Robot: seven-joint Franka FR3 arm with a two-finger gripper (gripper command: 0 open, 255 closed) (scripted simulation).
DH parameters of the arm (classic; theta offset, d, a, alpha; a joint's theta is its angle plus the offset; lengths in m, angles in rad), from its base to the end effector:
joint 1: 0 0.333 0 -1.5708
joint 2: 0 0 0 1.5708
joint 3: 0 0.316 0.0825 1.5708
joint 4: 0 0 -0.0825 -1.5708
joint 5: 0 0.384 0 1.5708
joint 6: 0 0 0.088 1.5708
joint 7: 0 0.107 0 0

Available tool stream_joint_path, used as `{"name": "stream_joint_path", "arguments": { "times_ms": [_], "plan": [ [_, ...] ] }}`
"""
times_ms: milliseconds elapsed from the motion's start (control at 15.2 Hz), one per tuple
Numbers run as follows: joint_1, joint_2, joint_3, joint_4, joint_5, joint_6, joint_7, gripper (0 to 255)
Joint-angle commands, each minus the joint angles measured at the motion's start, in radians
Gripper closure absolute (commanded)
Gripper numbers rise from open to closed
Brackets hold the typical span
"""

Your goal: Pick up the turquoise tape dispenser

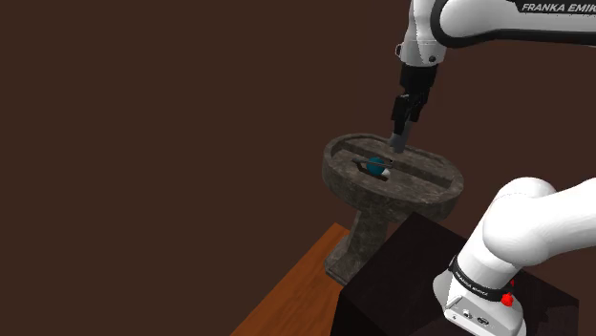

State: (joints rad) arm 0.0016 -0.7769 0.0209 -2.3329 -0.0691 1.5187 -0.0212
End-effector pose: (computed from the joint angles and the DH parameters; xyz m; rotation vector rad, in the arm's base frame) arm 0.3040 0.0012 0.5945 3.0570 0.0537 -0.0575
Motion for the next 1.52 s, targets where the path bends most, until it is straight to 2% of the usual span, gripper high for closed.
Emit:
{"name": "stream_joint_path", "arguments": {
  "times_ms": [0,396,792,1122,1452],
  "plan": [
    [0.0,0.0,0.0,0.0,0.0,0.0,0.0,0],
    [-0.032,0.111,-0.1,-0.044,-0.06,0.148,-0.1,0],
    [-0.059,0.267,-0.196,-0.042,-0.101,0.296,-0.197,0],
    [-0.075,0.426,-0.271,-0.003,-0.11,0.411,-0.282,0],
    [-0.089,0.604,-0.336,0.068,-0.087,0.511,-0.376,0]
  ]
}}
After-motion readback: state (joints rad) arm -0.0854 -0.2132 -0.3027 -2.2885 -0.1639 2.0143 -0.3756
